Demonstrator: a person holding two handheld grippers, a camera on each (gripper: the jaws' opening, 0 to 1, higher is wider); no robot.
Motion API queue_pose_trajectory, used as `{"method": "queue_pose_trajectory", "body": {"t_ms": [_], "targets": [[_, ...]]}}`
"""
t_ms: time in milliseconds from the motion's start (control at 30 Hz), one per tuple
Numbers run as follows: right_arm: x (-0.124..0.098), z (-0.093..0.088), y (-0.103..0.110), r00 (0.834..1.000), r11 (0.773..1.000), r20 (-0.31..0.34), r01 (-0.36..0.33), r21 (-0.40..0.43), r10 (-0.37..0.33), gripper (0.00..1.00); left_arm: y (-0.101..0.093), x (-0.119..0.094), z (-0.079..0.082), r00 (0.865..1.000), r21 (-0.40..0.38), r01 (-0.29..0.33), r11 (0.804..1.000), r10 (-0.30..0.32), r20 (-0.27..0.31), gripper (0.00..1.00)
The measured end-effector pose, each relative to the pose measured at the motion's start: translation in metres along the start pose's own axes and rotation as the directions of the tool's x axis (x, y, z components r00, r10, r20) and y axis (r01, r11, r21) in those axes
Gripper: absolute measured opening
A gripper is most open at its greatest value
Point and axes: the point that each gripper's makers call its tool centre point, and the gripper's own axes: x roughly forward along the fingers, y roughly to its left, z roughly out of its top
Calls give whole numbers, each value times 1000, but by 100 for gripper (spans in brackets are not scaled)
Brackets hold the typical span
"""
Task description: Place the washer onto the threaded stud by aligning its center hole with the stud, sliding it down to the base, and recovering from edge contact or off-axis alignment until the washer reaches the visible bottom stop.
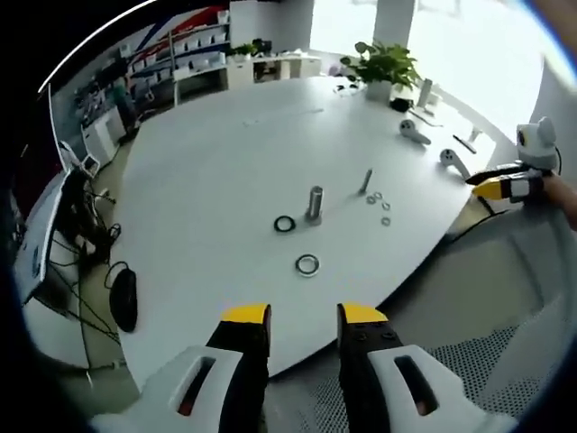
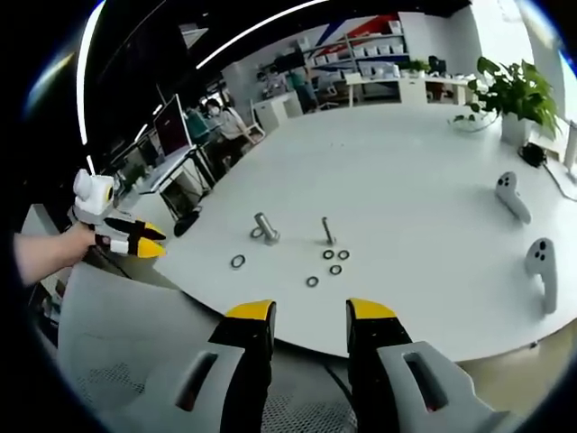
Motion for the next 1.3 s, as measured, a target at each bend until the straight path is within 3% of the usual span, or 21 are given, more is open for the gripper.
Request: {"method": "queue_pose_trajectory", "body": {"t_ms": [200, 433, 733, 867, 1033, 1300], "targets": [[0, -1, 0, 1000, 1000, -4, 1, 2, -1, 33, -8, 25, 0, 997, 23, 57, 998, -56, -49, 29], [1, 0, -1, 1000, 1000, -2, 4, 3, -4, 33, -2, 50, -2, 991, 23, 87, 996, -84, -100, 30], [1, 0, -2, 1000, 1000, 0, 5, 14, -5, 33, -4, 81, -15, 972, 66, 122, 990, -106, -211, 31], [1, -1, -3, 1000, 1000, 1, 6, 18, -6, 33, -1, 94, -13, 966, 95, 131, 987, -105, -237, 31], [1, 0, -3, 1000, 1000, 1, 8, 22, -8, 33, -1, 107, -10, 958, 77, 147, 986, -122, -259, 34], [0, 0, -5, 1000, 999, 5, 11, 31, -12, 33, 3, 127, -15, 936, 115, 161, 980, -115, -333, 33]]}}
